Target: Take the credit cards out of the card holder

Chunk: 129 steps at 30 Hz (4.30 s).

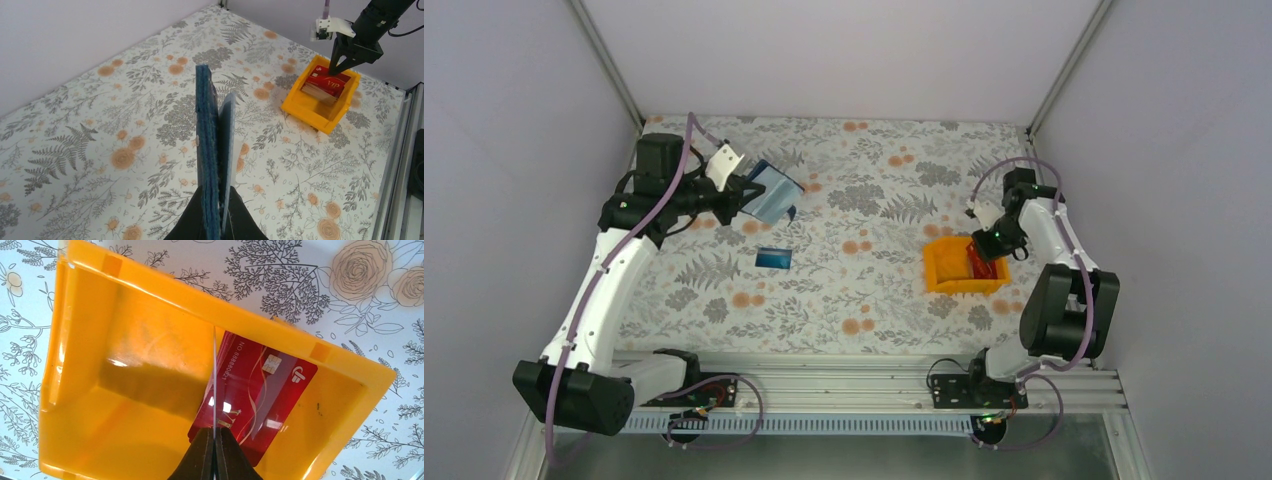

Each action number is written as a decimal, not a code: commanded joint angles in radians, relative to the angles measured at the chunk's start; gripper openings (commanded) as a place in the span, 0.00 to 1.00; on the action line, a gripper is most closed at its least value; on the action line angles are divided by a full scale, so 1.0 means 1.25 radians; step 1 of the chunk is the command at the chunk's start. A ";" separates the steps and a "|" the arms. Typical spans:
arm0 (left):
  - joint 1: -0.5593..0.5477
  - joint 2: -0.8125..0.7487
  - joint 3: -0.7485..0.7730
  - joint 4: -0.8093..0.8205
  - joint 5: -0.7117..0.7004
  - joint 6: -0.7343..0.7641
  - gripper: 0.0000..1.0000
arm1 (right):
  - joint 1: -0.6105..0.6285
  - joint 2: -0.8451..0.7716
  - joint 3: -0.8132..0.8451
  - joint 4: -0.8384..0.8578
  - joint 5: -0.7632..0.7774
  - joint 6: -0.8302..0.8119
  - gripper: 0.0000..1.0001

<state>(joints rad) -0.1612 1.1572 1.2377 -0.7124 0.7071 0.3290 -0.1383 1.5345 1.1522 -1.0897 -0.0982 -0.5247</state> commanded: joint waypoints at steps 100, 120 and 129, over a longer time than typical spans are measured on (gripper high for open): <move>-0.011 0.017 0.015 -0.018 0.027 0.024 0.07 | 0.157 -0.014 -0.238 0.328 0.317 0.005 0.04; -0.002 -0.042 0.022 -0.067 0.212 0.089 0.06 | 0.159 -0.269 0.038 0.389 -0.138 0.007 0.38; 0.047 -0.025 0.276 -0.298 0.413 0.215 0.06 | 0.161 -0.274 0.272 0.601 -0.529 0.259 1.00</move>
<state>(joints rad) -0.1154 1.1286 1.4158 -0.9539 1.0630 0.5026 0.0547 1.1656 1.3769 -0.4801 -0.4976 -0.3801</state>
